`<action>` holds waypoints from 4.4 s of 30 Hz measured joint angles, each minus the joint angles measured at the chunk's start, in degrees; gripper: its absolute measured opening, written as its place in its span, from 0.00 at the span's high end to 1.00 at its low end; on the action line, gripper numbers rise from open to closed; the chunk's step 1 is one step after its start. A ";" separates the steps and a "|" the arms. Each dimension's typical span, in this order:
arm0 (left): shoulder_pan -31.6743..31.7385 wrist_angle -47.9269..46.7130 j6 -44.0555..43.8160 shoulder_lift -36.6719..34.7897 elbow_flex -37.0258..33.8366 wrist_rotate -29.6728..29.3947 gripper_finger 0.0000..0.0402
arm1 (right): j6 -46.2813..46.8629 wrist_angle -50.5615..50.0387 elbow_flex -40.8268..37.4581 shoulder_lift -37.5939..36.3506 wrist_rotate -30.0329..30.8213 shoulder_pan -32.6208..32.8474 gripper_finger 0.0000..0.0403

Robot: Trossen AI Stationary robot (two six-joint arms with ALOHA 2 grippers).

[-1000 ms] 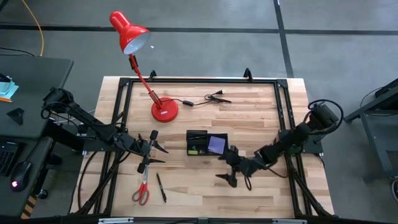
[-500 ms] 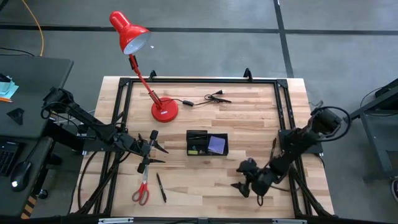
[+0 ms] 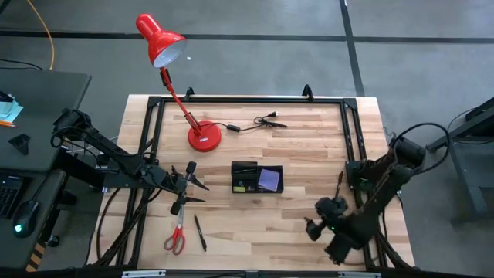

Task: Pick and place office supplies into organizer
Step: Put the top right black pen into the black desk organizer

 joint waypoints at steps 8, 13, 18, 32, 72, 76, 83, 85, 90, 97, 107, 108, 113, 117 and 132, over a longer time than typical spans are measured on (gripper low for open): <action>0.00 -0.02 0.00 -0.01 0.00 -0.01 0.54 | 25.25 -26.62 9.87 11.38 -10.83 4.51 0.04; -0.02 -0.02 -0.01 -0.01 0.00 0.01 0.54 | 28.03 -17.56 8.92 15.19 -2.02 6.02 0.04; 0.01 -0.04 -0.02 0.01 0.00 -0.01 0.54 | 32.05 -18.84 8.70 16.58 -5.83 5.74 0.04; 0.00 -0.11 -0.01 -0.02 -0.02 -0.01 0.54 | 56.66 -26.69 8.65 22.87 -16.15 7.51 0.04; -0.01 -0.09 -0.02 -0.02 -0.02 0.00 0.54 | 53.11 -26.34 8.26 27.33 -21.69 -1.70 0.01; 0.00 -0.06 0.00 -0.02 -0.02 -0.01 0.54 | 51.50 -25.15 6.09 27.32 -22.83 -1.61 0.02; -0.01 -0.05 -0.01 -0.02 -0.02 -0.01 0.54 | 58.60 -24.03 1.21 27.33 -18.88 2.39 0.03; -0.02 -0.09 -0.02 -0.02 -0.02 0.01 0.54 | 59.87 -22.99 -0.25 27.33 -18.01 3.35 0.03; -0.01 -0.07 0.01 -0.02 -0.02 -0.01 0.54 | 63.30 -17.49 -4.02 27.31 -15.88 4.66 0.03; 0.01 -0.09 -0.01 -0.02 -0.02 0.00 0.54 | 62.49 -14.89 -6.07 27.02 -15.71 3.92 0.03; 0.00 -0.07 0.01 -0.02 -0.02 0.00 0.54 | 61.08 -13.47 -6.93 27.12 -18.09 0.81 0.09; 0.01 -0.04 0.00 -0.02 -0.02 0.00 0.54 | 60.94 -13.39 -6.93 27.13 -18.18 0.71 0.10; 0.00 -0.09 0.00 -0.02 -0.02 0.00 0.54 | 59.80 -13.10 -7.02 27.18 -17.46 0.62 0.20; -0.01 -0.09 0.01 -0.02 -0.02 0.01 0.54 | 59.72 -12.87 -7.17 27.20 -17.16 0.42 0.29; -0.01 -0.09 0.01 -0.02 -0.02 0.01 0.54 | 60.90 -11.95 -7.57 27.26 -16.71 0.07 0.66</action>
